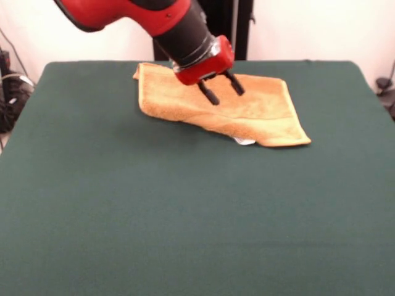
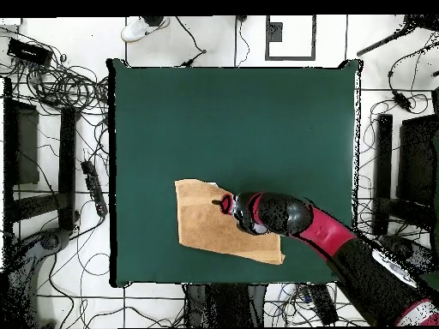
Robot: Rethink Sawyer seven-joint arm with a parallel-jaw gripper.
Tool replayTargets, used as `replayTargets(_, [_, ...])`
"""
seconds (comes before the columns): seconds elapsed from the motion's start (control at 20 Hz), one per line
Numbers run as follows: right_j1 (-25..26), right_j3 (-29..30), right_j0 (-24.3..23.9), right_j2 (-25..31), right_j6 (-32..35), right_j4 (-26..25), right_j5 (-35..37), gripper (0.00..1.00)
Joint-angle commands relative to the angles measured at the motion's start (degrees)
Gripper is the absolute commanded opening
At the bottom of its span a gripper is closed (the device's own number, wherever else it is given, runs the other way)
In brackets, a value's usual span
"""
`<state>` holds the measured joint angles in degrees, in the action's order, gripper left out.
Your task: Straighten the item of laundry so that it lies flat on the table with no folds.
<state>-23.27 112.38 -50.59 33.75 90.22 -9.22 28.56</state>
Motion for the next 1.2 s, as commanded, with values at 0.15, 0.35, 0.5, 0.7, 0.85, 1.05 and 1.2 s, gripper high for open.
replayTargets(0.15, [-3.93, -2.82, 6.13, 1.50, -2.96, -8.25, 1.59, 1.00])
replayTargets(0.35, [-5.27, -5.23, 7.51, 0.80, -1.96, -12.61, -1.77, 1.00])
replayTargets(0.5, [-4.47, -5.83, 6.70, 2.03, -1.78, -13.56, -2.11, 1.00])
replayTargets(0.7, [-1.80, -7.85, 4.92, 3.59, -3.96, -14.42, -0.54, 1.00])
replayTargets(0.85, [-0.93, -9.47, 3.74, 4.17, -6.08, -15.47, 0.85, 1.00])
replayTargets(1.05, [-0.01, -11.52, 2.68, 4.73, -8.48, -16.84, 2.40, 1.00])
replayTargets(1.2, [2.35, -13.32, 2.90, 3.88, -9.47, -18.95, 2.15, 1.00])
